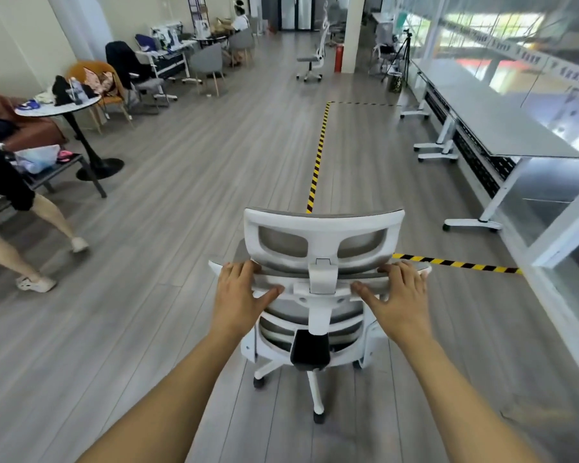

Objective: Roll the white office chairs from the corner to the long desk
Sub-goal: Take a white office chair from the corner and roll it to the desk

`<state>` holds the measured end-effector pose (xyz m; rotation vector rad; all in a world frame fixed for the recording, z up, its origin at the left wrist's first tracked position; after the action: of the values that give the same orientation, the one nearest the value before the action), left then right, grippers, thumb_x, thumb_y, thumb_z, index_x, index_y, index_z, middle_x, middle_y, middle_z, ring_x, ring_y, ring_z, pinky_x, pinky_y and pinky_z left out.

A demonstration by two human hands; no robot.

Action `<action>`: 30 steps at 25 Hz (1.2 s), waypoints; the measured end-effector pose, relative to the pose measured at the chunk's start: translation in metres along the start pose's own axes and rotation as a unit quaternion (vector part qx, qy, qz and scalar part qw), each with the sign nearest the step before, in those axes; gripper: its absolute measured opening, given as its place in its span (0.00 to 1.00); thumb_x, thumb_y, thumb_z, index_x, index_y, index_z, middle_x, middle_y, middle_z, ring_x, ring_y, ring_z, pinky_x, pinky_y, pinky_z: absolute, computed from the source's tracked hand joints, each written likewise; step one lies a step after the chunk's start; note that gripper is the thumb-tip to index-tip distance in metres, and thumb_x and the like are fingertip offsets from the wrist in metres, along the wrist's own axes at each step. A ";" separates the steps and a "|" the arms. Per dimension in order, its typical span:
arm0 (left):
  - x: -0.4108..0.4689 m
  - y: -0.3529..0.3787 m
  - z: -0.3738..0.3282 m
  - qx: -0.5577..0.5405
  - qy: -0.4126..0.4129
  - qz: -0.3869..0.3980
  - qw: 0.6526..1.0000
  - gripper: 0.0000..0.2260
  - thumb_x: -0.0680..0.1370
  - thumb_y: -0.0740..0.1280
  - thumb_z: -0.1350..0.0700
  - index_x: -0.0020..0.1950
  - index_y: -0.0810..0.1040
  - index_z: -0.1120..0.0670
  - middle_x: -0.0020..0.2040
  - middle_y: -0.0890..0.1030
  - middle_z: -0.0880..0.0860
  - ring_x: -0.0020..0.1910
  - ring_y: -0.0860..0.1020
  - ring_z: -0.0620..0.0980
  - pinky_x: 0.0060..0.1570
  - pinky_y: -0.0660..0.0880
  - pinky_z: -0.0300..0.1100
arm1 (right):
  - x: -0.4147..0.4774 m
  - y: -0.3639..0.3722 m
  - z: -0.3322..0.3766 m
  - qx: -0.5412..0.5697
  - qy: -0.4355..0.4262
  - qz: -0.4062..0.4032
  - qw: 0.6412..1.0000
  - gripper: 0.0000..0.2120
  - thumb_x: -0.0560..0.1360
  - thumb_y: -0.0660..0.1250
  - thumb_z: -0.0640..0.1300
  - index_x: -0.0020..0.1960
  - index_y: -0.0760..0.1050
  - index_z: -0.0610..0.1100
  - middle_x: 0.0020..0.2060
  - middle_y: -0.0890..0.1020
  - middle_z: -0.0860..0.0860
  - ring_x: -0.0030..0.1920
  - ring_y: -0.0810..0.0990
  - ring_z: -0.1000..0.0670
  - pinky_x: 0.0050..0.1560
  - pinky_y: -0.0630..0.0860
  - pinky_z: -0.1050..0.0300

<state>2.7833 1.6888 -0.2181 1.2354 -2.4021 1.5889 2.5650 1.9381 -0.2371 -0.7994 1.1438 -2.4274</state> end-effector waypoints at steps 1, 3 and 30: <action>0.031 0.011 0.009 -0.001 0.009 -0.002 1.000 0.25 0.71 0.69 0.32 0.57 0.74 0.49 0.54 0.76 0.46 0.59 0.70 0.50 0.61 0.72 0.49 | 0.030 0.012 -0.002 -0.003 0.003 -0.005 1.000 0.36 0.71 0.60 0.78 0.63 0.73 0.50 0.68 0.70 0.52 0.77 0.58 0.48 0.80 0.51 0.40; 0.096 0.036 0.030 -0.004 0.022 -0.019 1.000 0.25 0.71 0.70 0.32 0.56 0.74 0.50 0.53 0.76 0.47 0.58 0.71 0.50 0.62 0.71 0.49 | 0.094 0.040 -0.005 -0.003 0.011 -0.018 1.000 0.34 0.72 0.63 0.75 0.62 0.73 0.49 0.68 0.70 0.52 0.77 0.58 0.48 0.81 0.49 0.42; 1.033 0.382 0.252 -0.058 0.008 0.085 0.995 0.24 0.69 0.73 0.35 0.57 0.73 0.47 0.56 0.75 0.47 0.59 0.70 0.48 0.60 0.73 0.51 | 0.990 0.393 -0.064 -0.026 0.046 -0.073 0.996 0.34 0.72 0.58 0.77 0.62 0.73 0.50 0.64 0.71 0.53 0.75 0.62 0.48 0.76 0.57 0.36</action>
<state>1.9381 0.9384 -0.2174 1.0203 -2.6091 1.4660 1.7748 1.2212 -0.2378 -0.8198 1.2263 -2.5883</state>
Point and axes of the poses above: each hand's wrist, its own x-axis towards the middle knuckle, its own y-axis out of the palm, z = x × y, the point moved 6 cm from there along x, towards the middle knuckle
